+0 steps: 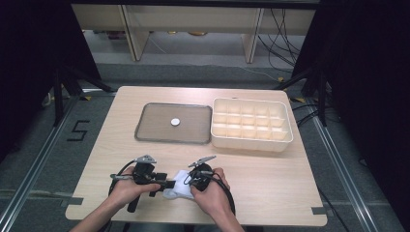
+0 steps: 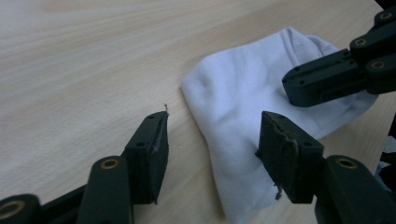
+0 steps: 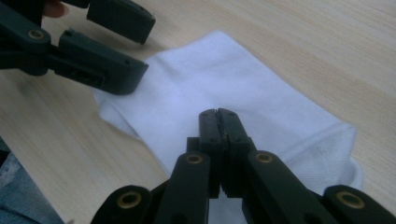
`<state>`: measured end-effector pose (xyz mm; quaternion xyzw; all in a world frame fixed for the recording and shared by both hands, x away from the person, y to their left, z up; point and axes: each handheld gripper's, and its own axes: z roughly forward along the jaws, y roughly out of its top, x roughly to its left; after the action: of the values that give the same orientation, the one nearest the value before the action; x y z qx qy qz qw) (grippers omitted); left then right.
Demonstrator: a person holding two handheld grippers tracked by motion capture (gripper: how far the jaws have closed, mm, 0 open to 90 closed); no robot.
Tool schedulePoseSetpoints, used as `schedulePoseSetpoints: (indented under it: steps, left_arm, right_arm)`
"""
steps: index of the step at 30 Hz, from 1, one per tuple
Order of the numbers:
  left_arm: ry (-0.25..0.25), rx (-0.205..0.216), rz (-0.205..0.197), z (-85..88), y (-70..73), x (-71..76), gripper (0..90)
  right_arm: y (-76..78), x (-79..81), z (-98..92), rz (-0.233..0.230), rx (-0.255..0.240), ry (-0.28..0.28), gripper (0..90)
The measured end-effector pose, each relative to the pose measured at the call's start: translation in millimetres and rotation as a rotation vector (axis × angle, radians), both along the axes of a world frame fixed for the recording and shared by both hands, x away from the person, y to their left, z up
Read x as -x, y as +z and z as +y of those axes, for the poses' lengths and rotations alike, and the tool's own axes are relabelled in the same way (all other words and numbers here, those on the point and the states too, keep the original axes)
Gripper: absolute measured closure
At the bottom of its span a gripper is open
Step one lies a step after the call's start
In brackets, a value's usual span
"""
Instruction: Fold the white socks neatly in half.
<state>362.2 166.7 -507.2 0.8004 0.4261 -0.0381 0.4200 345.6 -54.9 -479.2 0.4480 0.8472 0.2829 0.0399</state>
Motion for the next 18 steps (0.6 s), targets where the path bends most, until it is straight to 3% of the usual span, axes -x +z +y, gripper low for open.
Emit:
schedulePoseSetpoints:
  steps: [2,3,5,7,8,9,11,13,18]
  left_arm:
    - [-0.010,0.013,0.013,-4.1,-0.8,0.1,45.2]
    - [0.004,0.016,0.014,-6.0,-0.7,0.6,45.9]
    - [0.004,0.005,0.020,-7.3,0.0,0.8,47.9]
    - [0.002,0.010,0.035,-11.1,-1.6,0.0,49.9]
    - [0.005,-0.001,0.036,-11.5,-1.9,-0.2,51.0]
    - [-0.004,0.016,0.050,-11.5,-3.1,-1.2,52.4]
    - [-0.001,0.016,0.053,-12.2,-3.5,-1.2,55.0]
    - [0.003,0.021,0.055,-12.7,-3.3,-1.2,57.8]
    - [0.014,0.018,0.062,-12.1,-3.9,-1.4,62.7]
  right_arm:
    - [0.5,1.0,-0.7,0.024,0.003,-0.022,90.0]
    - [-0.5,-0.2,-1.6,0.001,0.002,-0.002,90.0]
    - [-1.4,-0.3,-1.8,0.001,0.006,-0.008,90.0]
    - [-1.6,0.7,-0.9,0.041,0.011,-0.036,90.0]
    - [-3.8,-1.3,-2.2,0.011,0.012,-0.010,90.0]
    - [-4.6,-1.5,-2.4,0.011,0.010,-0.011,90.0]
    - [-5.2,-1.0,-1.7,0.033,0.006,-0.035,90.0]
    - [-6.0,-2.1,-2.7,0.016,0.004,-0.017,90.0]
    - [-6.0,-1.8,-2.7,0.031,0.005,-0.029,90.0]
